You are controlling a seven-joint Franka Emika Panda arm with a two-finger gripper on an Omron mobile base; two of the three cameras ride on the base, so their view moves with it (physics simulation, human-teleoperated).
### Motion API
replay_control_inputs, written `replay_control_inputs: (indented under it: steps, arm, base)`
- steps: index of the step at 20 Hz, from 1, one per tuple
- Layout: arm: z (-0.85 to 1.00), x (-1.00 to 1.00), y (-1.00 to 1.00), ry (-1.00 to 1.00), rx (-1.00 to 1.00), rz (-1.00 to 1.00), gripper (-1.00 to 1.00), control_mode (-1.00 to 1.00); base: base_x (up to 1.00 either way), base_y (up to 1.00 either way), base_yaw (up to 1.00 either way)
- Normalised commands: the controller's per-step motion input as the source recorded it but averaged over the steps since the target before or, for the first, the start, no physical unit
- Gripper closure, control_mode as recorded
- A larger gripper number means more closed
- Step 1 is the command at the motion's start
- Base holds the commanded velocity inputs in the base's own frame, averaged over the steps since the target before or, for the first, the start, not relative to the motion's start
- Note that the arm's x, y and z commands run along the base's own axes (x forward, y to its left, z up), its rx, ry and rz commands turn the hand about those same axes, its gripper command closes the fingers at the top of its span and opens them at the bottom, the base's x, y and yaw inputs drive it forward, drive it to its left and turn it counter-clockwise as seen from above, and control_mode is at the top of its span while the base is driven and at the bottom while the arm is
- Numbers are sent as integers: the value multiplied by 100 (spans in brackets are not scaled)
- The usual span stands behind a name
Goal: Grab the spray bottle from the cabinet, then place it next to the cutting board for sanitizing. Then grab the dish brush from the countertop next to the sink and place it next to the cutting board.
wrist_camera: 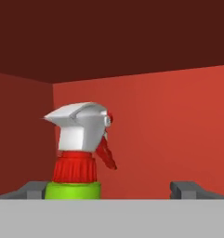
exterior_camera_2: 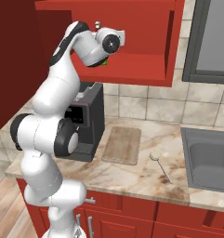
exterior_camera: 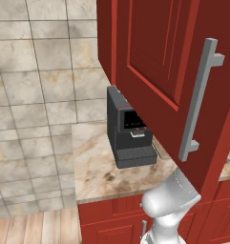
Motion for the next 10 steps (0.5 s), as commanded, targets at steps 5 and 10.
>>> replay_control_inputs:
  steps: [5,10]
  arm:
    - [-1,20,1,0,0,0,-100,-100]
    - [-3,-21,53,-1,-10,0,-100,-100]
  base:
    - [0,0,0]
    - [0,0,0]
